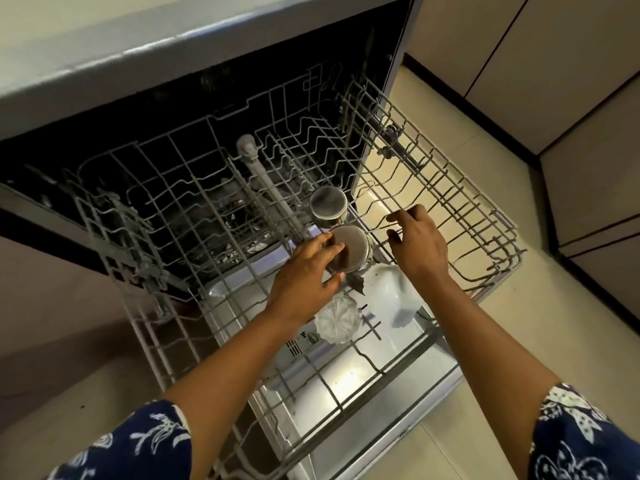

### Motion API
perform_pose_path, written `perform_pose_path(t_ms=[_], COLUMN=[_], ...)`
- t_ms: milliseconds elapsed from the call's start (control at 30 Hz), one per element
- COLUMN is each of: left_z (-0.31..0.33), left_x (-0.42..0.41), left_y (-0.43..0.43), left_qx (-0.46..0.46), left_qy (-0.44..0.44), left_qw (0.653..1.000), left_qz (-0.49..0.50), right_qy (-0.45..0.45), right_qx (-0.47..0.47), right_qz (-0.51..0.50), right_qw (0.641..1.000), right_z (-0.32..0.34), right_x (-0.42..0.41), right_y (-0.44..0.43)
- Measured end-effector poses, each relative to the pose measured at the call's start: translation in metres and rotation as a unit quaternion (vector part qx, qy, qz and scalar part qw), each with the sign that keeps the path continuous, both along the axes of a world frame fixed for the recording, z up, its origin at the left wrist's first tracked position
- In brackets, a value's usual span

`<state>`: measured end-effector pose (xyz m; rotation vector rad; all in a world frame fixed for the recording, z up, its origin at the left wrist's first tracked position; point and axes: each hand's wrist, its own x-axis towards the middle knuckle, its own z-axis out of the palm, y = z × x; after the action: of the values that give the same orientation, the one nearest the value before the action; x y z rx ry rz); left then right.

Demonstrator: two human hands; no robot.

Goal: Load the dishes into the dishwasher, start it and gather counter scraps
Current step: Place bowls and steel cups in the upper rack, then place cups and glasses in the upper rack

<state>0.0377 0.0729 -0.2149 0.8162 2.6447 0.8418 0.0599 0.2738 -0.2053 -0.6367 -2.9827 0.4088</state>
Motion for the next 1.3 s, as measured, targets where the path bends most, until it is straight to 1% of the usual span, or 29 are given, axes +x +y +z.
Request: perform_pose_path(t_ms=[100,167,233,333,433,500,567,633,700,767,833,867,967,1033,1133,1233,1300], left_z=[0.028,0.063,0.107,0.168,0.227,0.251,0.269,0.276,0.275,0.274,0.274,0.274,0.268,0.263,0.261,0.261,0.265], left_x=[0.004,0.008,0.015,0.027,0.033,0.03,0.021,0.004,-0.017,-0.043,-0.068,-0.08,-0.107,-0.117,-0.12,-0.12,-0.124], left_y=[-0.02,-0.041,-0.075,-0.139,-0.226,-0.285,-0.345,-0.399,-0.439,-0.473,-0.496,-0.507,-0.532,-0.539,-0.547,-0.552,-0.552], left_qx=[0.021,0.035,0.053,0.079,0.063,0.033,-0.006,-0.042,-0.079,-0.109,-0.141,-0.153,-0.175,-0.192,-0.189,-0.185,-0.173], left_qy=[0.013,0.052,0.107,0.18,0.228,0.251,0.244,0.215,0.189,0.17,0.139,0.12,0.084,0.083,0.09,0.092,0.106], left_qw=[1.0,0.998,0.992,0.973,0.941,0.914,0.888,0.872,0.862,0.858,0.863,0.869,0.878,0.88,0.88,0.885,0.88], left_qz=[0.003,0.018,0.049,0.124,0.243,0.317,0.389,0.438,0.463,0.472,0.466,0.456,0.438,0.426,0.425,0.416,0.43], right_qy=[0.026,0.051,0.075,0.117,0.19,0.231,0.251,0.251,0.222,0.163,0.112,0.102,0.099,0.09,0.076,0.078,0.087], right_qx=[-0.026,-0.042,-0.051,-0.06,-0.112,-0.139,-0.159,-0.167,-0.156,-0.153,-0.158,-0.166,-0.233,-0.284,-0.332,-0.372,-0.397], right_qz=[-0.015,-0.008,0.034,0.118,0.216,0.27,0.329,0.373,0.403,0.428,0.422,0.401,0.308,0.248,0.196,0.198,0.202], right_qw=[0.999,0.998,0.995,0.984,0.951,0.924,0.896,0.878,0.874,0.876,0.886,0.895,0.917,0.922,0.92,0.903,0.891], right_z=[0.018,0.041,0.075,0.127,0.183,0.219,0.253,0.275,0.279,0.278,0.277,0.279,0.284,0.284,0.278,0.274,0.273], right_x=[0.007,0.011,0.013,0.013,0.001,-0.013,-0.033,-0.06,-0.089,-0.119,-0.148,-0.162,-0.201,-0.226,-0.256,-0.277,-0.286], right_y=[-0.018,-0.039,-0.069,-0.118,-0.189,-0.242,-0.303,-0.361,-0.412,-0.46,-0.498,-0.515,-0.551,-0.561,-0.566,-0.564,-0.562])
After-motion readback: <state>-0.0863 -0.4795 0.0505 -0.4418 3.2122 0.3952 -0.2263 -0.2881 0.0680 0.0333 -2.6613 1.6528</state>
